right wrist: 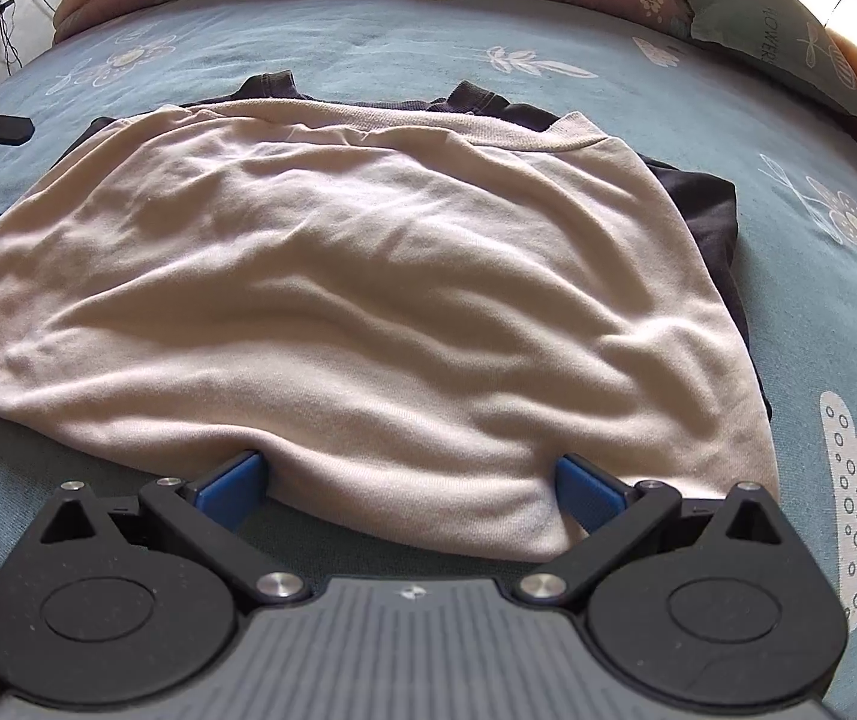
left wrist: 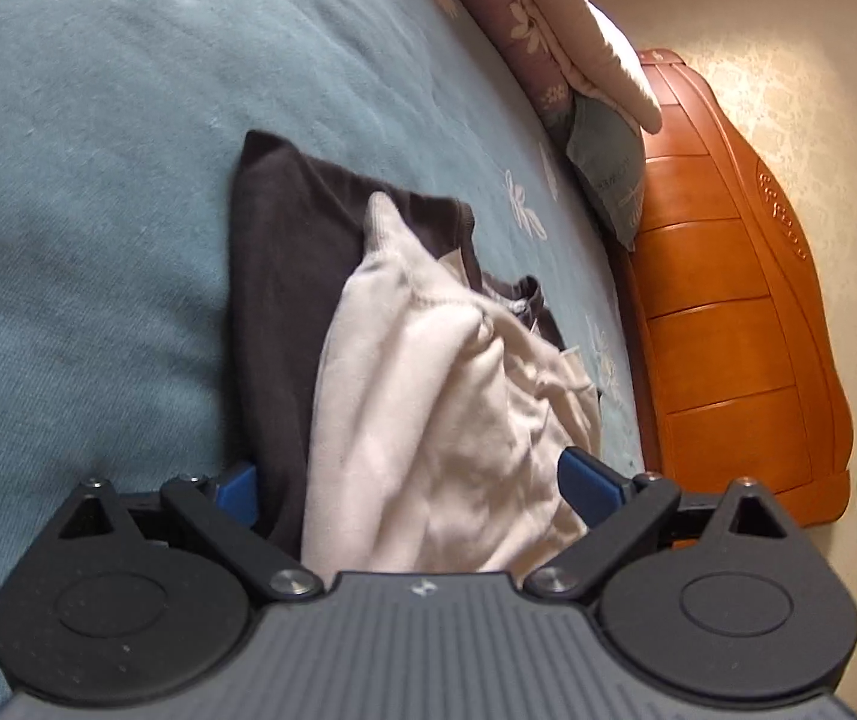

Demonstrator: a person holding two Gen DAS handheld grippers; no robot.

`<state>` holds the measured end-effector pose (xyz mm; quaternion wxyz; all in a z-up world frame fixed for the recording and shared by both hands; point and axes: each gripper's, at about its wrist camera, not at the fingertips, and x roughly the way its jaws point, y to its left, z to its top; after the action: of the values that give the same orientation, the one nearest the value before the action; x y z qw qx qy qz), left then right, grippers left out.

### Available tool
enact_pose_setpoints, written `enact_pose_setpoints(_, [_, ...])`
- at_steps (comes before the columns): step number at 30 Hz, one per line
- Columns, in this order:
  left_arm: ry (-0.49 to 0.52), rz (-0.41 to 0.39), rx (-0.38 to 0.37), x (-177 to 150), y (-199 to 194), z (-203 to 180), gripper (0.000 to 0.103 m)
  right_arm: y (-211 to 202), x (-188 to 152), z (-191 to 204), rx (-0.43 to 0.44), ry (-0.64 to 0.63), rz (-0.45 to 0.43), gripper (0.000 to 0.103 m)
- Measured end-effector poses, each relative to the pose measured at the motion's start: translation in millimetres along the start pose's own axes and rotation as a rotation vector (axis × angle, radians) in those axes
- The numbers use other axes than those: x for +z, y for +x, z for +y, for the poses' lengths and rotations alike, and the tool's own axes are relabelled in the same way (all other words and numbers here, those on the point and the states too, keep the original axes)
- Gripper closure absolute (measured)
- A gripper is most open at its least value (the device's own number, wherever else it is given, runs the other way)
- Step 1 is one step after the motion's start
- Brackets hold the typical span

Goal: Fold clothes

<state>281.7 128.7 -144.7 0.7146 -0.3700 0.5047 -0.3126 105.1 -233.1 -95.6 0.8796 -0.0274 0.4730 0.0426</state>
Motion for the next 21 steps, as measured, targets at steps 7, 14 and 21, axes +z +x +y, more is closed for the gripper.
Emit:
enact_pose_setpoints(7, [-0.028,0.007,-0.031,4,11,-3,0.007,-4,-1,-3,0.008,0.027,-0.003,0.000])
enact_pose_setpoints(14, [-0.018,0.072,-0.012,0,19,-8,0.014,-3,2,-9,0.024,0.067,-0.013,0.000])
enact_pose_setpoints(21, [-0.067,0.082,0.046,8,16,7,0.055,-7,-1,-14,0.032,0.088,-0.020,0.000])
